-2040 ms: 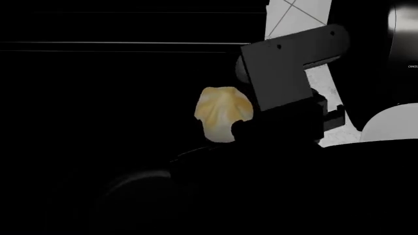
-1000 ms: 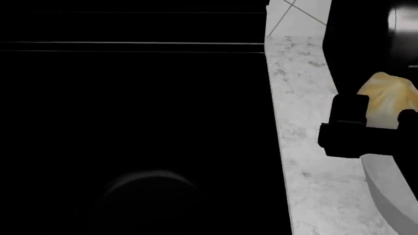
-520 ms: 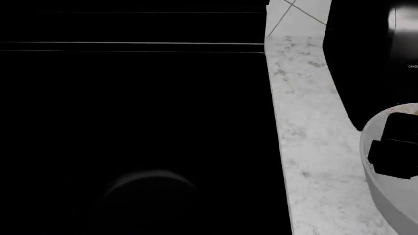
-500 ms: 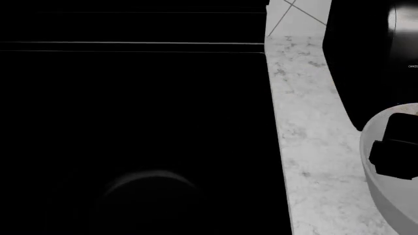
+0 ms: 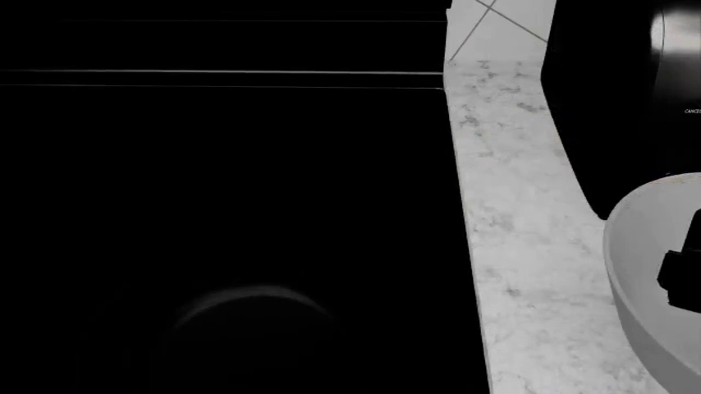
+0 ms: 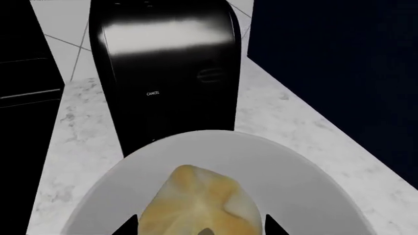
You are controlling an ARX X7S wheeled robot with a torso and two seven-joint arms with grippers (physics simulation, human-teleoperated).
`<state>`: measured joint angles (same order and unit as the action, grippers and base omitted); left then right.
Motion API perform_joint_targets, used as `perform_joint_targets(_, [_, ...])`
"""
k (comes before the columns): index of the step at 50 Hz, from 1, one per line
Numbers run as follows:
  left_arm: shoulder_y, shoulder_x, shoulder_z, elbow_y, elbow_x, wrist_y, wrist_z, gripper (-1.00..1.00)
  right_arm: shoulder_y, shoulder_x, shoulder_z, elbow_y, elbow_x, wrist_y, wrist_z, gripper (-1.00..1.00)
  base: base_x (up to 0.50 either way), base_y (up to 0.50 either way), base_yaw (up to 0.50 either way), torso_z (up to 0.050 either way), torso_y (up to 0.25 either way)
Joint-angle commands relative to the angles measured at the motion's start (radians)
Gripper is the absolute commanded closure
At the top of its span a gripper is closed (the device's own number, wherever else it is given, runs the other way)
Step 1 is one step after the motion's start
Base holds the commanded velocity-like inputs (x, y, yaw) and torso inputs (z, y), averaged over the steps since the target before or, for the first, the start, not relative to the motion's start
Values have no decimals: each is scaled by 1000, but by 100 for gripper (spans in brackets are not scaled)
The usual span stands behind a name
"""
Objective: Pick the dumpling from the pan and place it in the bowl.
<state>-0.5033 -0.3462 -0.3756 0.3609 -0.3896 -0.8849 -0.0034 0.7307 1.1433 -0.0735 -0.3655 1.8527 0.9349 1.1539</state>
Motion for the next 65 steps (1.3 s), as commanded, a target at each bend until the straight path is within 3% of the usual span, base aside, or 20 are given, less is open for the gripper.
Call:
perform_joint_targets(1, [1,0,7,-31,4,23,5,-100,3,6,-3,11,-24,18,0,100,0,0,0,0,0])
perform_joint_targets(65, [48,8,9,-91,3,102,7,-100,-138,20,32,13,-56,-33,-31,100,0,0,0,0,0])
